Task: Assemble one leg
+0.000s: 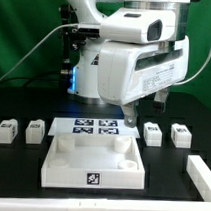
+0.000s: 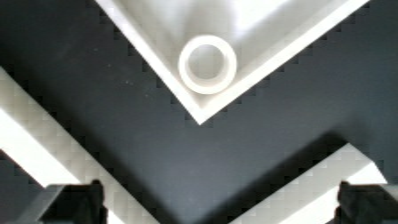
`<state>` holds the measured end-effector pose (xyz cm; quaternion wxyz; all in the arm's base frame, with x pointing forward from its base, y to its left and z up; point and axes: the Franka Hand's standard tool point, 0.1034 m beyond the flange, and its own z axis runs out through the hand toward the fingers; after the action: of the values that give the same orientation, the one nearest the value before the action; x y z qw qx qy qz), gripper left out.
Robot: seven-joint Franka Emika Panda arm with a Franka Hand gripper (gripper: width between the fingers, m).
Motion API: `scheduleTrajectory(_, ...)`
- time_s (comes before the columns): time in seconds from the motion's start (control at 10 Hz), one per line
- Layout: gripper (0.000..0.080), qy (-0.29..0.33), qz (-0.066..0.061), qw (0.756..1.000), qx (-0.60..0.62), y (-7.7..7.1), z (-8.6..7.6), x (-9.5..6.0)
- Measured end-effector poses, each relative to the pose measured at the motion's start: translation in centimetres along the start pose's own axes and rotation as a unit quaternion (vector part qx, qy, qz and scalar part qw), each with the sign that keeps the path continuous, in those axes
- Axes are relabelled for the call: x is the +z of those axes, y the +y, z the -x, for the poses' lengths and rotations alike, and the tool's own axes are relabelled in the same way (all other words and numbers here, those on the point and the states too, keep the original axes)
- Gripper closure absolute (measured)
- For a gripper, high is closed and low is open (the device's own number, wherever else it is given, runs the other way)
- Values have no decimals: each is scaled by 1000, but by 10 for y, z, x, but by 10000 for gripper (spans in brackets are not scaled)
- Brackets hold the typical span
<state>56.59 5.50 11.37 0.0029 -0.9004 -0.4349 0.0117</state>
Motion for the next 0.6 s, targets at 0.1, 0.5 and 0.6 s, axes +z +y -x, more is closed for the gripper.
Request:
scheduleTrajectory(0.1,150,0,0,1000,0,0,0,0)
scheduleTrajectory(0.5,150,10,11,997,-72,-11,10,8)
scheduleTrajectory(0.6,150,6,15,988,-155,-21,24,11)
